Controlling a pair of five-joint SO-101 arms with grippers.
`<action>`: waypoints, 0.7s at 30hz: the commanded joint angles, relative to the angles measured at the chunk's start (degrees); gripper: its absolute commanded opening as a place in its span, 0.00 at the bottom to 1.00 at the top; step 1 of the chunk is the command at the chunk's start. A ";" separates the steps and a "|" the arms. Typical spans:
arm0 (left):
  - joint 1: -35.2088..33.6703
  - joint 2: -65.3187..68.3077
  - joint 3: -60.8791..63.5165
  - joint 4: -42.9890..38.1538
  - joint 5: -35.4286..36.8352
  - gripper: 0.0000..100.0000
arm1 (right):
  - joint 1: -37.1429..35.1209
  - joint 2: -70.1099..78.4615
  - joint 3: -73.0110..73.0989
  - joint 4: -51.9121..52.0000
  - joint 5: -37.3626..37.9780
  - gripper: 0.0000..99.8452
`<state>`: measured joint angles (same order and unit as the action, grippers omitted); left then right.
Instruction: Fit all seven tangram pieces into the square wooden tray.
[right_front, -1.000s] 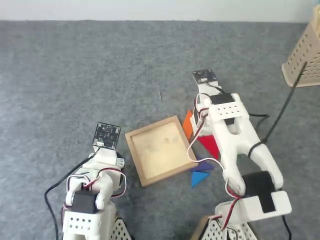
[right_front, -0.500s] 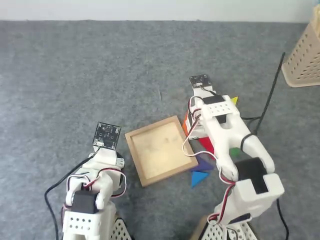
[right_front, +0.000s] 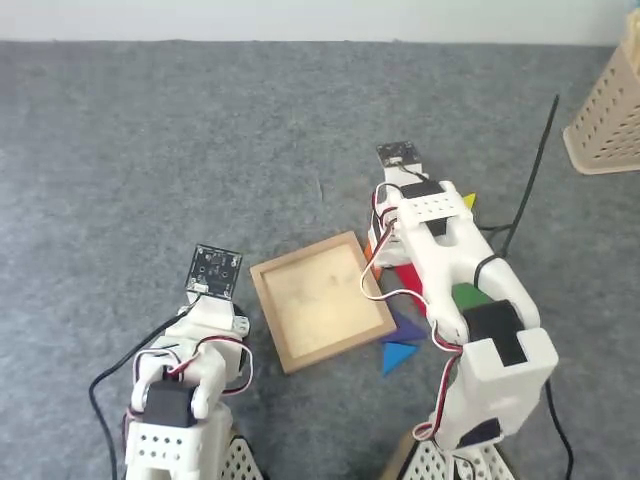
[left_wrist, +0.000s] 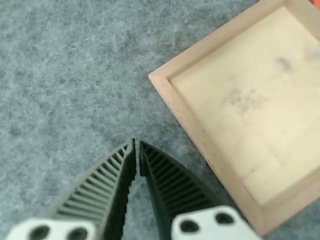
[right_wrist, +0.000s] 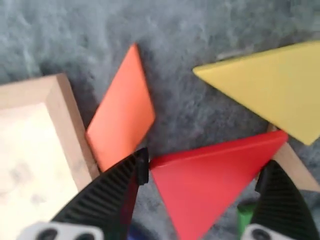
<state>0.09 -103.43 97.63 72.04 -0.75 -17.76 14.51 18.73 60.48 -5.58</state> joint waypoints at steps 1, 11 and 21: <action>-0.35 -1.23 -1.10 0.35 0.44 0.01 | -0.13 -0.13 -2.64 -1.54 -2.81 0.31; -0.35 -1.23 -1.10 0.35 0.44 0.01 | 0.22 4.79 -4.13 0.31 -2.55 0.18; -0.35 -1.23 -1.10 0.35 0.44 0.01 | 8.66 4.35 -8.35 4.35 -0.09 0.08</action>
<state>0.00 -103.43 97.63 72.04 -0.75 -11.60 19.69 13.27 63.21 -7.78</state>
